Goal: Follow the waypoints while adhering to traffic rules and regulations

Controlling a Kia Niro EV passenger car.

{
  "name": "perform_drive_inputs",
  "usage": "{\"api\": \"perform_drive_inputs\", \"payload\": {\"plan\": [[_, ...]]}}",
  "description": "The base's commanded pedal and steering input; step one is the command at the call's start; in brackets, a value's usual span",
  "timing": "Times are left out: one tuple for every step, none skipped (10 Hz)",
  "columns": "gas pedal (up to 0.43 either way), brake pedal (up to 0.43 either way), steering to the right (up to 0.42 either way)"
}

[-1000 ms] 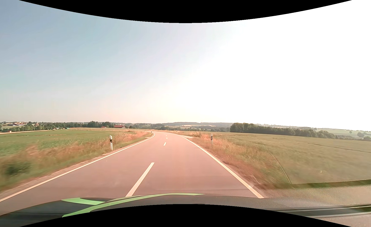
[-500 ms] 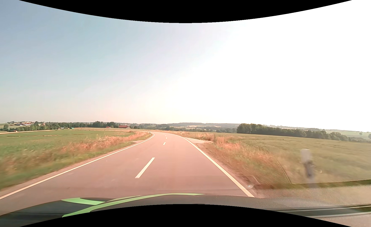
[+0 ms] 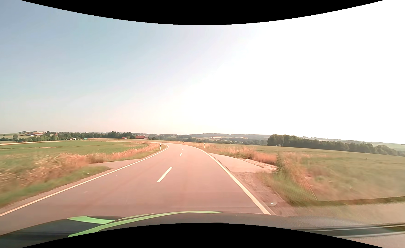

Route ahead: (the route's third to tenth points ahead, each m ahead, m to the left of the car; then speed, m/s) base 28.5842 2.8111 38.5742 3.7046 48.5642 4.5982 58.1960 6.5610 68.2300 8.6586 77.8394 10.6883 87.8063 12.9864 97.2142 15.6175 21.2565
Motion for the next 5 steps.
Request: {"api": "perform_drive_inputs", "payload": {"plan": [[0.130,0.000,-0.020],[0.138,0.000,-0.019],[0.138,0.000,-0.019],[0.138,0.000,-0.019],[0.138,0.000,-0.019]]}}
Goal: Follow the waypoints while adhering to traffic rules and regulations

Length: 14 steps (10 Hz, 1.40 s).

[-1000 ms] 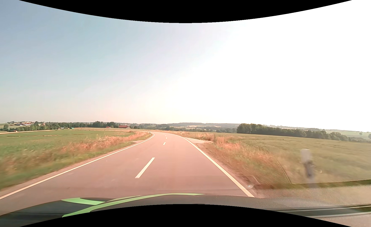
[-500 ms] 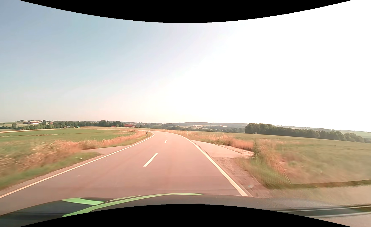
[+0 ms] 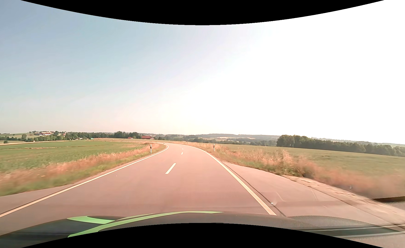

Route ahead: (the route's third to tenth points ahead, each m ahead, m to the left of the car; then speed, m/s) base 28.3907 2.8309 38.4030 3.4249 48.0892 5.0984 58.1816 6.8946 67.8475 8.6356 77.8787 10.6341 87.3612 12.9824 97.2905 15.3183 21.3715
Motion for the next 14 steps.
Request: {"api": "perform_drive_inputs", "payload": {"plan": [[0.138,0.000,-0.020],[0.150,0.000,-0.019],[0.150,0.000,-0.019],[0.150,0.000,-0.019],[0.150,0.000,-0.018],[0.150,0.000,-0.017],[0.150,0.000,-0.018],[0.150,0.000,-0.018],[0.150,0.000,-0.018],[0.150,0.000,-0.019],[0.150,0.000,-0.019],[0.150,0.000,-0.021],[0.150,0.000,-0.023],[0.150,0.000,-0.023]]}}
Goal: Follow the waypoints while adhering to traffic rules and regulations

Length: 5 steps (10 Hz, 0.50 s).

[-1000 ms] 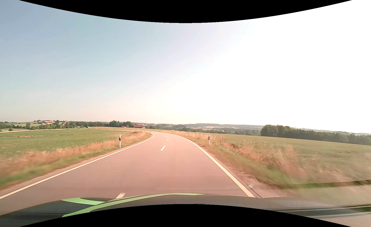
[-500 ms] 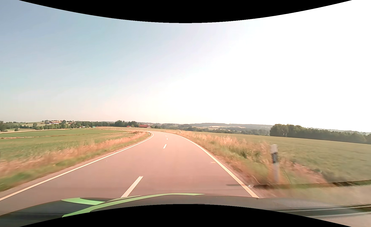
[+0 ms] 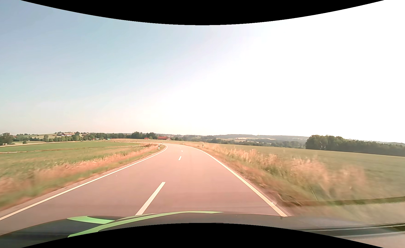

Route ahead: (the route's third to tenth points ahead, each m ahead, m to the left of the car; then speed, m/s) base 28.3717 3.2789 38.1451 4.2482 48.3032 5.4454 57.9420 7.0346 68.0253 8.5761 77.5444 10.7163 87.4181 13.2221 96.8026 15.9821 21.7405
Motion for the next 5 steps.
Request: {"api": "perform_drive_inputs", "payload": {"plan": [[0.150,0.000,-0.024],[0.150,0.000,-0.023],[0.150,0.000,-0.022],[0.150,0.000,-0.021],[0.150,0.000,-0.021]]}}
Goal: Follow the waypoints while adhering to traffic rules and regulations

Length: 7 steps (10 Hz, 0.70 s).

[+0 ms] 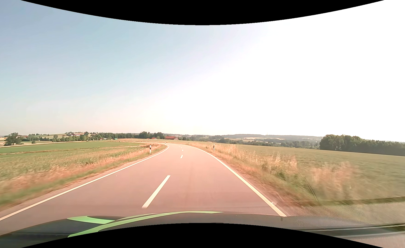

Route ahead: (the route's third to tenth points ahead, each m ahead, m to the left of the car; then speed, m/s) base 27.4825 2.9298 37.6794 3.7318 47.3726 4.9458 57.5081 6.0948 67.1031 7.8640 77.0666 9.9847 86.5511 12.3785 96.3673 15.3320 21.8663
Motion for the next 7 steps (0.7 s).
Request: {"api": "perform_drive_inputs", "payload": {"plan": [[0.150,0.000,-0.021],[0.150,0.000,-0.020],[0.150,0.000,-0.020],[0.150,0.000,-0.019],[0.150,0.000,-0.018],[0.150,0.000,-0.017],[0.150,0.000,-0.017]]}}
